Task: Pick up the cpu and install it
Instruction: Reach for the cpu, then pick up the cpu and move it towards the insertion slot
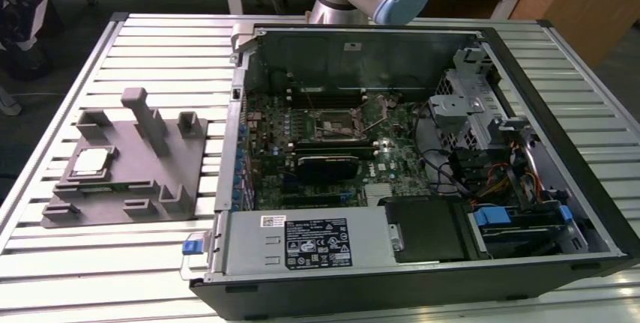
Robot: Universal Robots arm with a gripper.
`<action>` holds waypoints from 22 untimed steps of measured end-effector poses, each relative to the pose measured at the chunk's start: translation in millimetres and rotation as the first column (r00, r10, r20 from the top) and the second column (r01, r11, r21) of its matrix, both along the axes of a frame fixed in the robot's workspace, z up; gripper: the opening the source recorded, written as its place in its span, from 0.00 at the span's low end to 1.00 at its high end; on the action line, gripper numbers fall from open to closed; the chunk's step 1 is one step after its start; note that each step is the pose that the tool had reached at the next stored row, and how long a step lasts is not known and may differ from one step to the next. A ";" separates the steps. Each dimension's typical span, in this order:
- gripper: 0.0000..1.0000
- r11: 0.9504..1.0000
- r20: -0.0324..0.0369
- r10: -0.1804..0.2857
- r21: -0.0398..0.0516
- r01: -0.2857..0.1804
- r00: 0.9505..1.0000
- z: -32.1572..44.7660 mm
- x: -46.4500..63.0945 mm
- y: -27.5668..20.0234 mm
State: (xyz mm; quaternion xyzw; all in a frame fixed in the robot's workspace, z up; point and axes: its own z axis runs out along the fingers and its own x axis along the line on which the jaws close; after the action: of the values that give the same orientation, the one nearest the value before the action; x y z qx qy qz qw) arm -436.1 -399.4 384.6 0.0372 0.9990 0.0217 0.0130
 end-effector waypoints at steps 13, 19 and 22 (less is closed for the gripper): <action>0.11 1.000 0.000 0.000 0.000 0.000 1.000 -1.1 -20.4 0.0; 0.11 1.000 0.000 0.001 0.000 -0.001 1.000 -2.3 -29.5 -0.1; 0.11 1.000 0.000 0.001 0.000 -0.001 1.000 -3.6 -31.9 -0.3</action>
State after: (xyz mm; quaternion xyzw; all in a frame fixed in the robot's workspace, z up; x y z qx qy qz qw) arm -468.0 -399.7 380.9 0.0365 0.9990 0.0217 0.0131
